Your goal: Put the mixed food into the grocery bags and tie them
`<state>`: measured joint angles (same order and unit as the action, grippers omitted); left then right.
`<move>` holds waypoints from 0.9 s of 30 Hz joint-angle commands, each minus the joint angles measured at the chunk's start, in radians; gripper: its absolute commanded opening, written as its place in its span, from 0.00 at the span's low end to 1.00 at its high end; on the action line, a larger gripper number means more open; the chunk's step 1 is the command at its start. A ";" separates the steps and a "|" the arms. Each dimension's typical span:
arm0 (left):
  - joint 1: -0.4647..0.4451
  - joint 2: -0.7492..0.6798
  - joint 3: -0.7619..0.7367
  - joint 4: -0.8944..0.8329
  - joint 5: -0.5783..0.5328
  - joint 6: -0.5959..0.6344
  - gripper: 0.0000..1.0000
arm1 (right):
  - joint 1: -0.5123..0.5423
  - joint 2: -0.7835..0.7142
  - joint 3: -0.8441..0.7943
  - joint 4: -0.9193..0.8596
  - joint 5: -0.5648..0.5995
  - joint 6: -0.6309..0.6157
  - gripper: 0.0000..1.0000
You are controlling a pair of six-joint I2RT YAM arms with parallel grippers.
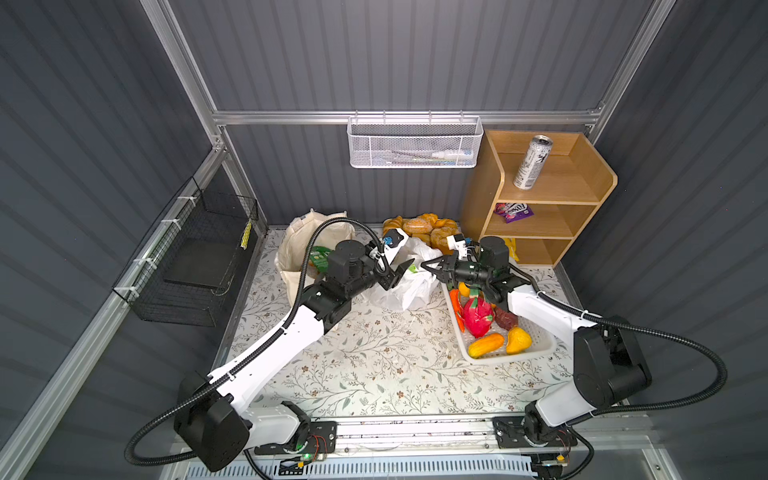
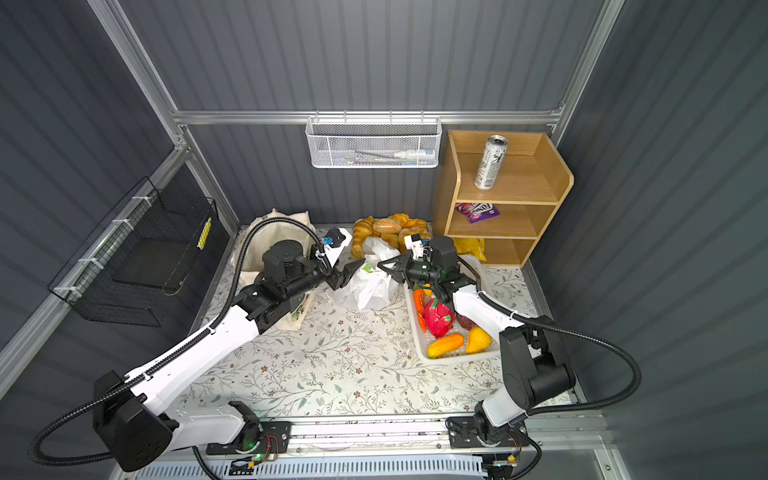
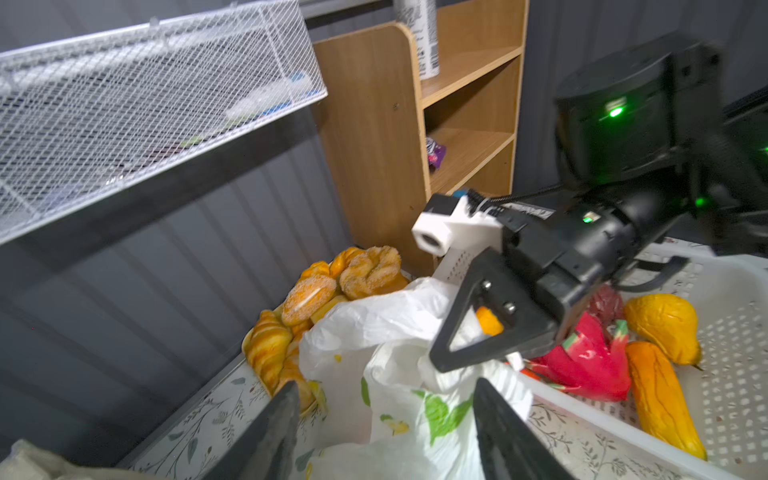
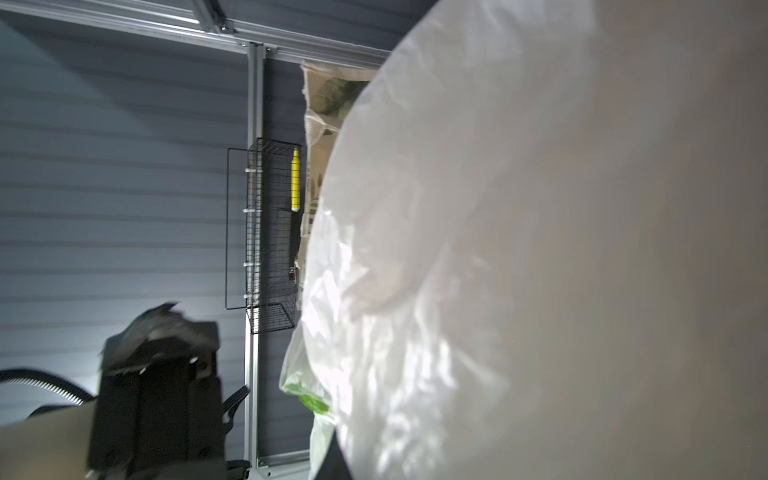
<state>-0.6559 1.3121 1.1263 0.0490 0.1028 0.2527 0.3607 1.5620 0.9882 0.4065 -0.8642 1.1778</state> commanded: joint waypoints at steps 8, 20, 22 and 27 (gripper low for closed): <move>0.004 0.189 -0.069 0.039 0.115 -0.119 0.64 | -0.018 0.014 -0.058 0.314 -0.190 -0.013 0.00; -0.057 0.298 -0.142 0.221 0.180 -0.252 0.55 | -0.046 0.043 -0.072 0.374 -0.205 -0.012 0.23; -0.059 0.319 -0.125 0.220 0.180 -0.255 0.57 | -0.045 0.050 -0.072 0.377 -0.208 -0.012 0.23; -0.052 0.273 -0.123 0.195 0.104 -0.223 0.62 | -0.054 0.067 -0.081 0.386 -0.219 -0.013 0.00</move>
<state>-0.7136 1.6234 0.9810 0.2508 0.2501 0.0189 0.3134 1.6241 0.9127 0.7387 -1.0557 1.1740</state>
